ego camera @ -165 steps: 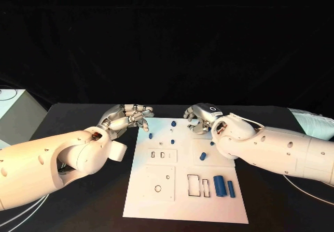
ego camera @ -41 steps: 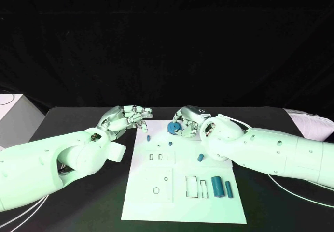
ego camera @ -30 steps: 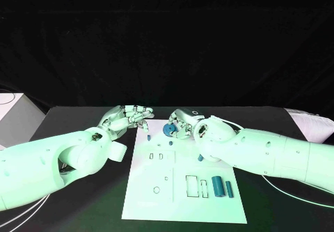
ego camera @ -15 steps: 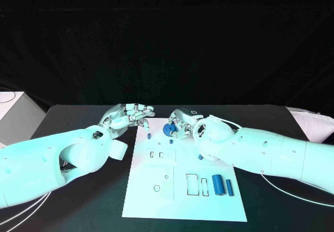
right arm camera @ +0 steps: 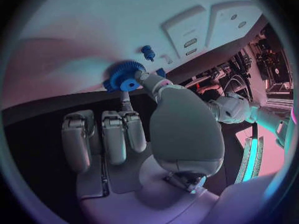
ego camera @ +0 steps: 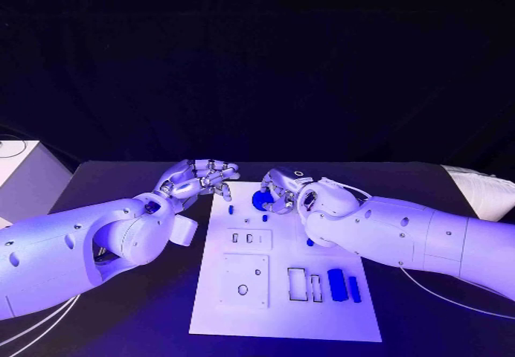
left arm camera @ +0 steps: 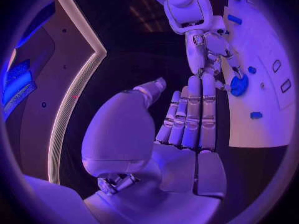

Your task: Assemble the parts on the task board

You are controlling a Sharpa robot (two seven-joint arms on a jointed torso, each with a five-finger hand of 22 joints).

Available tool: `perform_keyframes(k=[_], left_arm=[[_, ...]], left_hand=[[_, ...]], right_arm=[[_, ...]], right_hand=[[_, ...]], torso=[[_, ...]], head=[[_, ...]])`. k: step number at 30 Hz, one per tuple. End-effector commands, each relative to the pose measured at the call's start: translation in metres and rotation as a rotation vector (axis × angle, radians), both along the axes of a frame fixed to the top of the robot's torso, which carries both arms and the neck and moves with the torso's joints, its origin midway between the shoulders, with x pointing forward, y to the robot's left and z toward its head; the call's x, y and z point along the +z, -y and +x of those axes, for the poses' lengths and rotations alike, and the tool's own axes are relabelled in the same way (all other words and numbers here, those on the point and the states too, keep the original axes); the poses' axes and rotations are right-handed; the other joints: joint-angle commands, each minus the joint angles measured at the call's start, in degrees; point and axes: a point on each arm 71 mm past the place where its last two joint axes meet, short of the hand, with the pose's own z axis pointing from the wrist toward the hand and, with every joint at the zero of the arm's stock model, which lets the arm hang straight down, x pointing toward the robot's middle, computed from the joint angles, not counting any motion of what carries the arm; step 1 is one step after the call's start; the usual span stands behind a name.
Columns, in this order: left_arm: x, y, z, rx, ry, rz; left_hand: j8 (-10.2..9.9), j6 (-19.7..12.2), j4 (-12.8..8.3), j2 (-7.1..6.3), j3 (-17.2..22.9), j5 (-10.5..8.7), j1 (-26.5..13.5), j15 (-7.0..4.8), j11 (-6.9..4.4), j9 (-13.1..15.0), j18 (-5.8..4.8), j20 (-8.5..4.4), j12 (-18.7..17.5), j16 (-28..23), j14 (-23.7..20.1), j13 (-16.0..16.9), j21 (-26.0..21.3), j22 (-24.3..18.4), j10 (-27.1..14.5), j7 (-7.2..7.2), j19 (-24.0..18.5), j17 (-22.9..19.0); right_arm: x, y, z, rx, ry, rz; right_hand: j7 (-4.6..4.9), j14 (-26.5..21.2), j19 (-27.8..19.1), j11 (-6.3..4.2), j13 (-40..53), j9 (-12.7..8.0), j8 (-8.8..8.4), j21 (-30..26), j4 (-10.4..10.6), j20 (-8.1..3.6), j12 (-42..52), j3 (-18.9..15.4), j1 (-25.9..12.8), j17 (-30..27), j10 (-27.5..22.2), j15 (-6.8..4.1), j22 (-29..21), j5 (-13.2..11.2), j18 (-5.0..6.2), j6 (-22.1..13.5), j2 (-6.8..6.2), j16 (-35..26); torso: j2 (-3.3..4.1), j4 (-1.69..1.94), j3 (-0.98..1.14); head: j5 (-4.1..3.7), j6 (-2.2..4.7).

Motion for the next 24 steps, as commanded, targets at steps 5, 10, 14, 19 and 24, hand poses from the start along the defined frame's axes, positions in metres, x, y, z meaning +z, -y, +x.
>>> perform_keyframes(k=[5, 10, 14, 19, 24], left_arm=[[0.002, 0.002, -0.001, -0.021, 0.005, -0.011], [0.001, 0.002, -0.001, -0.021, 0.005, -0.011], [0.001, 0.002, 0.0, -0.021, 0.005, -0.011], [0.001, 0.002, 0.0, -0.021, 0.005, -0.011], [0.001, 0.001, 0.0, -0.019, 0.005, -0.01]], left_hand=[[-0.3, -0.2, 0.0, -0.07, 0.2, 0.02, -0.4, -0.17, 0.22, 0.1, 0.79, -0.03, -0.3, 0.2, -0.4, 0.1, 0.2, 0.1, 0.2, 0.6, -0.3, 0.1], [-0.3, -0.2, 0.0, -0.07, 0.2, 0.02, -0.4, -0.17, 0.22, 0.1, 0.79, -0.03, -0.3, 0.2, -0.4, 0.1, 0.2, 0.1, 0.2, 0.6, -0.3, 0.1], [-0.3, -0.2, 0.0, -0.07, 0.2, 0.02, -0.4, -0.17, 0.22, 0.1, 0.79, -0.03, -0.3, 0.2, -0.4, 0.1, 0.2, 0.1, 0.2, 0.6, -0.3, 0.1], [-0.3, -0.2, 0.0, -0.07, 0.2, 0.02, -0.4, -0.17, 0.22, 0.1, 0.79, -0.03, -0.3, 0.2, -0.4, 0.1, 0.2, 0.1, 0.2, 0.6, -0.3, 0.1], [-0.3, -0.2, 0.0, -0.07, 0.2, 0.02, -0.4, -0.17, 0.22, 0.1, 0.79, -0.03, -0.3, 0.2, -0.4, 0.1, 0.2, 0.1, 0.2, 0.6, -0.3, 0.1]], right_arm=[[-0.002, 0.001, 0.002, 0.005, -0.01, -0.011], [-0.003, 0.001, 0.001, 0.011, -0.017, -0.006], [-0.002, 0.003, 0.0, 0.013, -0.017, 0.002], [-0.001, 0.007, -0.003, 0.014, -0.005, 0.025], [0.004, 0.015, -0.009, 0.018, 0.024, 0.086]], right_hand=[[1.05, 5.9, 6.0, 1.11, 10.5, -1.2, -2.42, 0.3, 1.0, 1.44, -1.5, -2.0, -2.2, 14.7, 1.3, 1.1, 15.1, -2.8, -0.39, -3.2, -0.54, 0.1], [1.25, 5.9, 6.0, 1.35, 10.0, -1.7, -3.75, 0.3, 3.7, 1.78, -2.0, -8.5, -2.5, 14.6, 0.7, 1.4, 15.1, -7.0, -0.39, -4.4, 0.58, 0.0], [1.29, 5.9, 6.0, 1.4, 10.0, -1.8, -4.11, 0.3, 6.0, 1.84, -2.0, -12.7, -1.8, 14.6, 0.7, 1.43, 15.1, -7.1, -0.39, -4.2, 1.65, 0.0], [1.3, 5.9, 6.0, 1.41, 10.0, -1.8, -4.16, 0.3, 6.8, 1.85, -1.9, -13.8, -1.4, 14.6, 0.8, 1.44, 15.1, -6.9, -0.39, -4.0, 2.14, 0.0], [1.26, 5.9, 6.0, 1.38, 10.1, -1.8, -4.04, 0.3, 7.5, 1.83, -1.8, -14.2, -0.7, 14.6, 0.9, 1.41, 15.1, -5.8, -0.39, -3.5, 2.64, 0.0]], torso=[[0.05, -0.02, -0.01], [0.02, -0.02, 0.03], [0.01, -0.07, 0.05], [0.04, -0.12, 0.11], [-0.04, -0.19, 0.1]], head=[[0.09, 0.01], [0.1, -0.02], [0.15, -0.06], [0.19, -0.08], [0.15, -0.07]])
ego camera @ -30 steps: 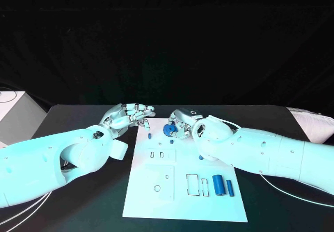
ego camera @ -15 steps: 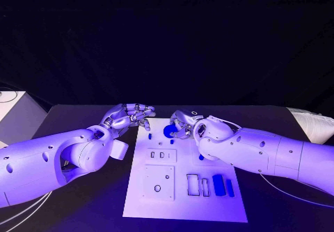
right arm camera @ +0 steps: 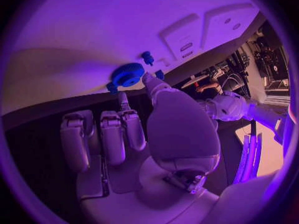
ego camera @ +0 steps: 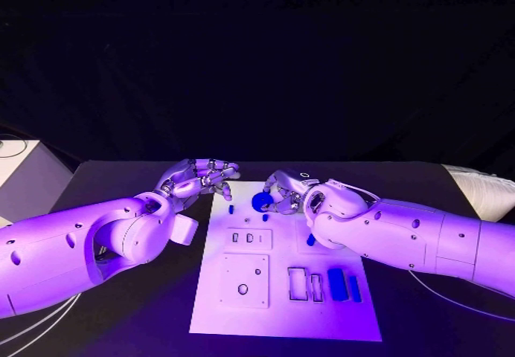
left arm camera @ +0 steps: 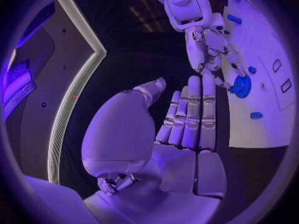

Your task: Assemble the parts on the task board

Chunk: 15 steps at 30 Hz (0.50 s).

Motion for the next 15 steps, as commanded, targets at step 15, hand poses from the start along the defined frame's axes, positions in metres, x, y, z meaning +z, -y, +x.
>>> perform_keyframes(k=[15], left_arm=[[0.001, -0.003, 0.001, -0.011, 0.009, -0.009]], left_hand=[[-0.3, -0.2, -0.2, -0.07, 0.4, 0.02, -0.5, -0.17, 0.22, 0.2, 0.79, -0.02, -0.3, 0.3, -0.5, 0.1, 0.5, 0.3, 0.3, 0.6, -0.6, 0.1]], right_arm=[[0.038, 0.099, -0.013, -0.051, -0.02, 0.373]], right_hand=[[0.0, 5.9, 6.0, 0.28, 9.8, -0.1, -0.11, 0.0, -1.1, 0.25, -0.6, 2.6, 4.5, 14.4, 0.3, 0.18, 14.8, 3.8, -0.29, 1.5, 0.99, -0.1]], torso=[[-0.58, -0.85, 0.2]], head=[[0.05, 0.81]])
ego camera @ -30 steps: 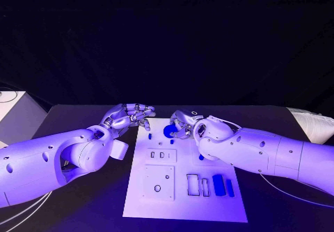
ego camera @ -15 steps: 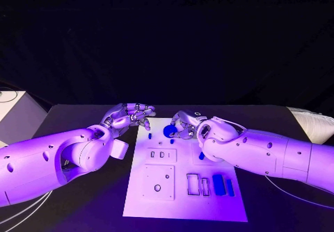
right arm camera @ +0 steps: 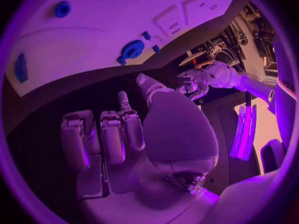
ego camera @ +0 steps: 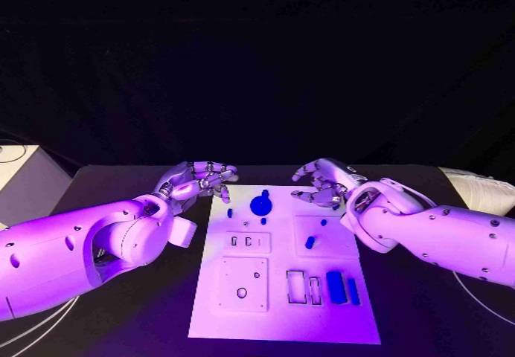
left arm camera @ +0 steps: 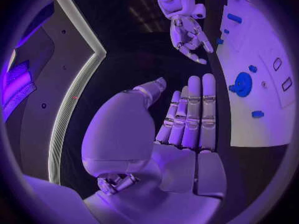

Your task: Assemble the parts on the task board

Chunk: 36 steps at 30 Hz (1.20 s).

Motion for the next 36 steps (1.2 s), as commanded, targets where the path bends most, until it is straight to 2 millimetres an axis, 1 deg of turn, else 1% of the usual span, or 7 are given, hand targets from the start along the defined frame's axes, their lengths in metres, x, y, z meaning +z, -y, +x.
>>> perform_keyframes(k=[1, 7, 10, 16, 21, 24, 36], left_arm=[[0.001, 0.002, 0.0, -0.022, 0.01, -0.014], [0.001, 0.004, 0.0, -0.031, 0.012, -0.019], [0.001, 0.005, 0.0, -0.036, 0.013, -0.021], [0.001, 0.005, 0.001, -0.038, 0.013, -0.023], [0.001, 0.004, 0.001, -0.035, 0.014, -0.022], [0.001, 0.003, 0.002, -0.034, 0.014, -0.021], [0.0, 0.003, 0.002, -0.035, 0.013, -0.024]], left_hand=[[-0.3, -0.2, 0.0, -0.07, 0.2, 0.02, -0.5, 0.04, 0.22, 0.1, 0.8, -0.02, -0.3, 0.3, -0.3, 0.1, 0.1, 0.1, 0.3, 0.59, -0.6, 0.1], [-0.2, -0.2, 0.0, -0.07, 0.2, 0.02, -0.5, 0.04, 0.21, 0.1, 0.8, -0.02, -0.3, 0.3, -0.4, 0.1, 0.2, 0.1, 0.3, 0.58, -0.6, 0.1], [-0.2, -0.2, -0.1, -0.07, 0.2, 0.02, -0.5, 0.04, 0.21, 0.1, 0.8, -0.02, -0.3, 0.3, -0.4, 0.1, 0.2, 0.1, 0.3, 0.58, -0.6, 0.1], [-0.2, -0.2, -0.1, -0.07, 0.2, 0.02, -0.5, 0.04, 0.21, 0.1, 0.8, -0.02, -0.3, 0.3, -0.4, 0.1, 0.2, 0.1, 0.3, 0.58, -0.6, 0.1], [-0.2, -0.2, -0.1, -0.07, 0.2, 0.02, -0.5, 0.04, 0.21, 0.1, 0.8, -0.02, -0.3, 0.3, -0.4, 0.1, 0.2, 0.1, 0.3, 0.58, -0.6, 0.1], [-0.2, -0.2, -0.1, -0.07, 0.2, 0.02, -0.5, 0.04, 0.21, 0.1, 0.8, -0.02, -0.3, 0.3, -0.4, 0.1, 0.2, 0.1, 0.3, 0.58, -0.6, 0.1], [-0.2, -0.2, -0.1, -0.07, 0.2, 0.02, -0.5, 0.04, 0.21, 0.1, 0.8, -0.02, -0.3, 0.3, -0.4, 0.1, 0.2, 0.1, 0.3, 0.58, -0.6, 0.1]], right_arm=[[0.007, 0.022, 0.003, 0.001, -0.035, 0.121], [0.007, 0.061, 0.009, -0.043, -0.052, 0.109], [0.004, 0.078, 0.011, -0.061, -0.061, 0.097], [-0.011, 0.106, 0.01, -0.082, -0.098, 0.065], [-0.025, 0.117, 0.007, -0.078, -0.137, 0.04], [-0.032, 0.119, 0.006, -0.079, -0.152, 0.028], [-0.045, 0.115, 0.01, -0.086, -0.176, 0.0]], right_hand=[[0.23, 5.9, 6.1, 0.31, 9.7, -0.1, -0.17, 0.1, -0.3, 0.27, -0.3, 0.7, 1.0, 14.5, 0.3, 0.21, 14.9, 0.4, -0.33, 0.2, -0.35, 0.0], [0.31, 6.0, 6.2, 0.36, 9.5, -0.2, -0.32, 0.3, -0.9, 0.31, -0.5, 1.3, 1.7, 14.8, 0.1, 0.25, 15.1, 0.7, -0.39, 0.0, -0.79, 0.1], [0.37, 6.1, 6.2, 0.42, 9.5, -0.3, -0.49, 0.3, -1.2, 0.34, -0.6, 1.5, 2.0, 15.0, 0.0, 0.3, 15.1, 0.6, -0.39, -0.2, -1.03, 0.2], [0.53, 6.1, 6.2, 0.59, 9.2, -0.5, -0.94, 0.3, -1.5, 0.45, -0.8, 1.2, 2.0, 15.1, -0.3, 0.44, 15.1, 0.3, -0.39, -0.9, -2.08, 0.2], [0.61, 6.1, 6.2, 0.67, 9.1, -0.6, -1.14, 0.3, -1.4, 0.53, -0.9, 0.8, 1.8, 15.1, -0.4, 0.53, 15.1, 0.2, -0.39, -1.2, -2.56, 0.2], [0.61, 6.1, 6.2, 0.67, 9.2, -0.6, -1.17, 0.3, -1.5, 0.54, -0.9, 0.7, 1.8, 15.1, -0.4, 0.54, 15.1, 0.2, -0.39, -1.3, -2.63, 0.2], [0.61, 6.1, 6.2, 0.68, 9.3, -0.6, -1.27, 0.3, -2.0, 0.6, -0.7, 0.9, 2.8, 15.1, -0.2, 0.57, 15.1, 0.6, -0.39, -1.4, -2.44, 0.2]], torso=[[-0.26, -0.42, 0.1], [-0.22, -0.59, 0.24], [-0.19, -0.54, 0.33], [-0.22, -0.43, 0.18], [-0.21, -0.37, 0.22], [-0.21, -0.41, 0.16], [-0.21, -0.24, 0.02]], head=[[-0.11, 0.24], [-0.43, 0.56], [-1.01, 0.71], [-2.13, 0.66], [-2.38, 0.48], [-2.61, 0.3], [-2.75, -0.25]])
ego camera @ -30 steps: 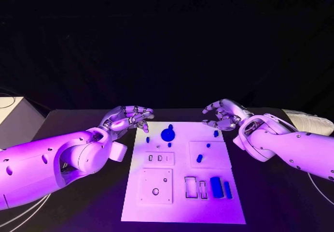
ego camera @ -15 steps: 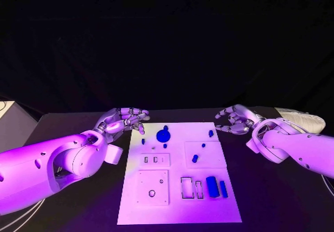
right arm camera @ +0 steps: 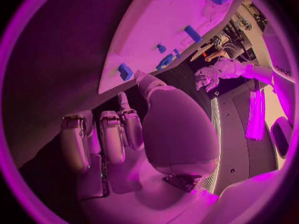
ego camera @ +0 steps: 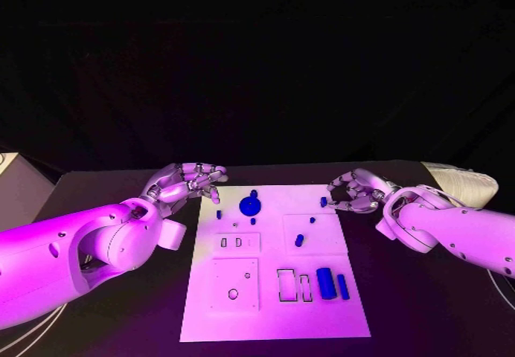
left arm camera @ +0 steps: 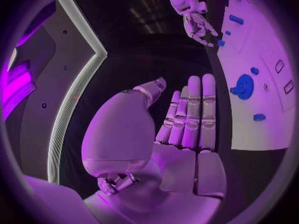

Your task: Assemble the parts on the task board

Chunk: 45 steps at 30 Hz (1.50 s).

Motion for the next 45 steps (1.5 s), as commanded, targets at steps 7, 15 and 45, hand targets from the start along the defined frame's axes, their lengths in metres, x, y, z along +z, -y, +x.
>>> perform_keyframes(k=[7, 15, 45], left_arm=[[0.002, 0.001, -0.001, -0.022, 0.012, -0.019], [0.002, 0.0, -0.001, -0.019, 0.011, -0.018], [0.002, 0.0, -0.001, -0.021, 0.01, -0.018]], left_hand=[[-0.3, -0.2, -0.2, -0.02, 0.4, 0.03, -0.4, 0.05, 0.22, 0.1, 0.81, -0.02, -0.3, 0.3, -0.5, 0.1, 0.2, 0.1, 0.3, 0.6, -0.4, 0.1], [-0.3, -0.2, -0.2, -0.02, 0.4, 0.03, -0.4, 0.05, 0.22, 0.1, 0.81, -0.02, -0.3, 0.3, -0.5, 0.1, 0.2, 0.1, 0.3, 0.6, -0.4, 0.1], [-0.3, -0.2, -0.2, 0.08, 0.5, 0.03, -0.3, 0.07, 0.25, 0.1, 0.81, -0.01, -0.4, 0.3, -0.6, 0.1, 0.3, 0.2, 0.2, 0.63, -0.5, 0.1]], right_arm=[[-0.008, -0.005, 0.005, 0.016, -0.022, -0.024], [-0.014, -0.008, 0.004, 0.027, -0.046, -0.028], [-0.02, -0.022, 0.009, 0.031, -0.041, -0.028]], right_hand=[[0.09, 5.9, 6.0, 0.28, 9.5, -0.1, -0.25, 0.3, -0.7, 0.41, 0.0, 0.7, 1.4, 15.1, 0.4, 0.37, 15.1, 0.5, -0.39, -0.3, 0.47, 0.2], [0.07, 5.9, 6.0, 0.27, 9.5, 0.0, -0.22, 0.3, -0.9, 0.41, 0.1, 0.9, 1.6, 15.1, 0.4, 0.37, 15.1, 0.6, -0.39, -0.2, 0.54, 0.2], [-0.85, 5.9, 6.0, -0.54, 10.4, 0.5, 1.94, 0.3, -1.3, -0.12, 1.0, 4.9, 0.9, 15.1, 1.5, -0.3, 15.1, 0.8, -0.39, 4.3, 1.86, 0.2]], torso=[[0.03, -0.03, -0.05], [-0.01, -0.13, -0.05], [0.0, -0.13, 0.05]], head=[[0.22, -0.35], [0.48, -0.61], [1.11, -0.97]])
